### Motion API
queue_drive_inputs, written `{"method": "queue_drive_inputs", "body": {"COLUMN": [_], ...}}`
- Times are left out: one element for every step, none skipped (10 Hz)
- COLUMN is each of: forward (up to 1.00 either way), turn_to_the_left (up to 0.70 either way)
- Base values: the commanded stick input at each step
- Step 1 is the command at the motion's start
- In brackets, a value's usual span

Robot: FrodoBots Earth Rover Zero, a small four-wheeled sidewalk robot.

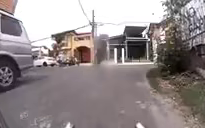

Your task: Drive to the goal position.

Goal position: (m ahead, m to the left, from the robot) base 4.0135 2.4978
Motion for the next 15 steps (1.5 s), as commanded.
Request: {"method": "queue_drive_inputs", "body": {"forward": [0.38,0.28,0.18,0.08,0.07,0.08,0.08,0.07,0.07,0.07,0.07,0.07,0.07,0.07,0.07], "turn_to_the_left": [0.03,0.02,0.02,0.01,0.01,0.01,0.01,0.01,0.01,0.01,0.01,0.01,0.01,0.01,0.01]}}
